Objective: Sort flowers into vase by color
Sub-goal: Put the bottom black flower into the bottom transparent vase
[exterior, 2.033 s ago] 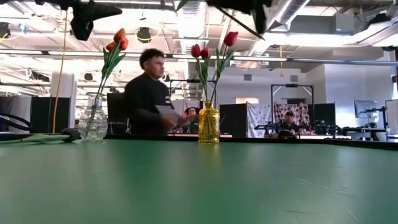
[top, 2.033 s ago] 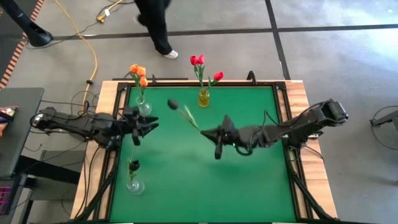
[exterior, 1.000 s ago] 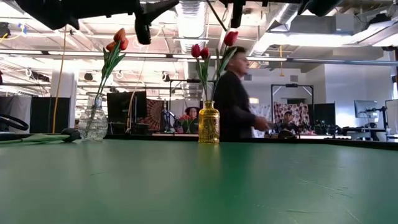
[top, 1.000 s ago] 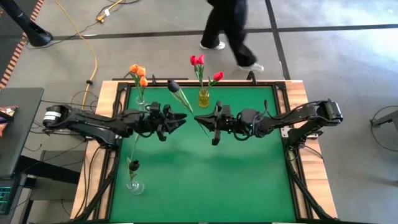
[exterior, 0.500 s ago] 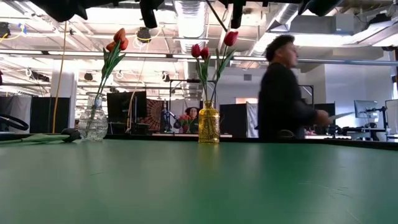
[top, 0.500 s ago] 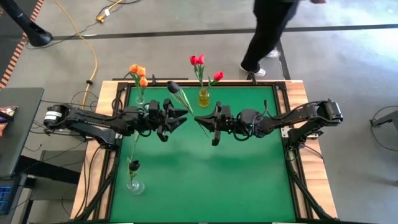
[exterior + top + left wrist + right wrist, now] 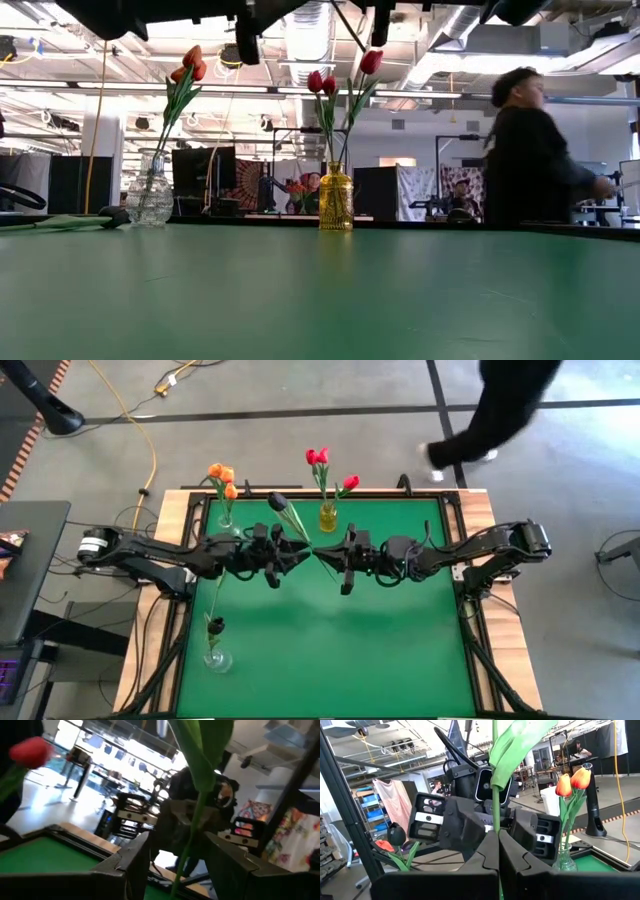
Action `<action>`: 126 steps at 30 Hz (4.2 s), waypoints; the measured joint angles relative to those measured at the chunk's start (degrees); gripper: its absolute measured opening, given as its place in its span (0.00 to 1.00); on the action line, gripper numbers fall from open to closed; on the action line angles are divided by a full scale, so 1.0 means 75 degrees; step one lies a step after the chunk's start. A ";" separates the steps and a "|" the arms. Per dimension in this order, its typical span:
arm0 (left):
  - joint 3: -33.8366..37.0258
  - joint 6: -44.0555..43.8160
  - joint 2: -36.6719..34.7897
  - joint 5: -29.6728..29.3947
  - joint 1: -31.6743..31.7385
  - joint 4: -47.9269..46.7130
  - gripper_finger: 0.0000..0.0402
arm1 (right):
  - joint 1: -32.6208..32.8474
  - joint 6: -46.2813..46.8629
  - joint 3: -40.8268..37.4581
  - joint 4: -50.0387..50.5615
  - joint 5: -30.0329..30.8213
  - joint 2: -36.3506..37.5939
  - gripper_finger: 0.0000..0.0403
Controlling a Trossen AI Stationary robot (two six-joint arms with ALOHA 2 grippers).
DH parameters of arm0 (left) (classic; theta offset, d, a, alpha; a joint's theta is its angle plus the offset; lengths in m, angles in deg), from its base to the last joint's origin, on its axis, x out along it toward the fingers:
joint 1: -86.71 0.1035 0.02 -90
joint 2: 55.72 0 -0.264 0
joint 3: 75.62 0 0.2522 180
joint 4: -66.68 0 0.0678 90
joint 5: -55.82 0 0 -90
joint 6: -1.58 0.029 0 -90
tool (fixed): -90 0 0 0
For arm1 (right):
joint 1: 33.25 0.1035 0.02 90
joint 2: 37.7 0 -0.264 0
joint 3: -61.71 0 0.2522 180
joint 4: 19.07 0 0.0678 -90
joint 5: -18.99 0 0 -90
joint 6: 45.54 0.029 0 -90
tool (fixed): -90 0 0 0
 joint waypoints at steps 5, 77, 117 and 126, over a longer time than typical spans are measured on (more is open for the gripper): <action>-0.0206 0.0433 0.0071 0.0279 -0.0003 0.0047 0.42 | -0.0006 -0.0035 0.0000 0.0048 0.0005 0.0000 0.05; -0.0203 0.1038 -0.0027 -0.0586 0.0000 -0.0192 0.08 | -0.0201 0.0020 0.0000 0.0614 0.0026 -0.0006 0.07; -0.1439 0.2145 -0.4483 0.2377 0.0807 -0.9023 0.00 | -0.0149 0.1083 0.0006 0.0655 -0.0152 0.0507 0.60; -0.1444 0.1335 -0.6981 0.3575 0.0520 -1.0305 0.00 | 0.0462 0.1999 0.0006 0.0717 0.2101 0.0504 0.58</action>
